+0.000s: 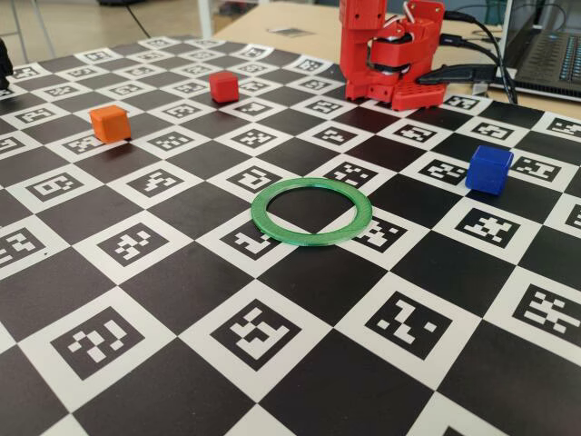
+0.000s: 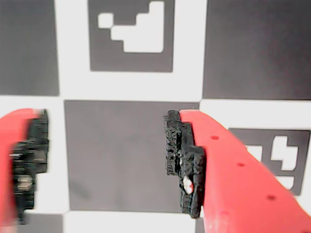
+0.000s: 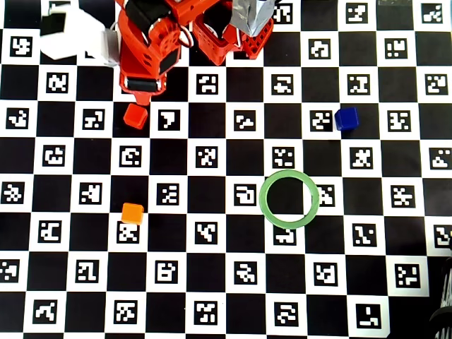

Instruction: Grab the red cube then put it in the green circle then put the blue cube on top and finally the orange cube on top

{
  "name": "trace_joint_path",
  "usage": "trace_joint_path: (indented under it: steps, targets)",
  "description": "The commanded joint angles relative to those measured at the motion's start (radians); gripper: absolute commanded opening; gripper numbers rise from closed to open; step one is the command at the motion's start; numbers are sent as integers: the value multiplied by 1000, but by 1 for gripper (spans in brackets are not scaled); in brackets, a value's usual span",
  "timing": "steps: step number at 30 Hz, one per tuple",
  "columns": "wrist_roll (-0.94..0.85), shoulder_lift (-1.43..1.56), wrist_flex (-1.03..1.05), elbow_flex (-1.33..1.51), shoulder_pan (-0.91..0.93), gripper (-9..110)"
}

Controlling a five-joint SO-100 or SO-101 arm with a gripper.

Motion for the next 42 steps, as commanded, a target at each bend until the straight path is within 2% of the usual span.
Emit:
trace_joint_path:
  steps: [1, 13, 28, 42]
  targets:
    - [-26, 48, -91, 55, 0, 28]
    - [-72, -35, -272, 169, 74, 47]
    - [-143, -169, -505, 333, 160, 49]
    - [-117, -238, -667, 396, 147, 49]
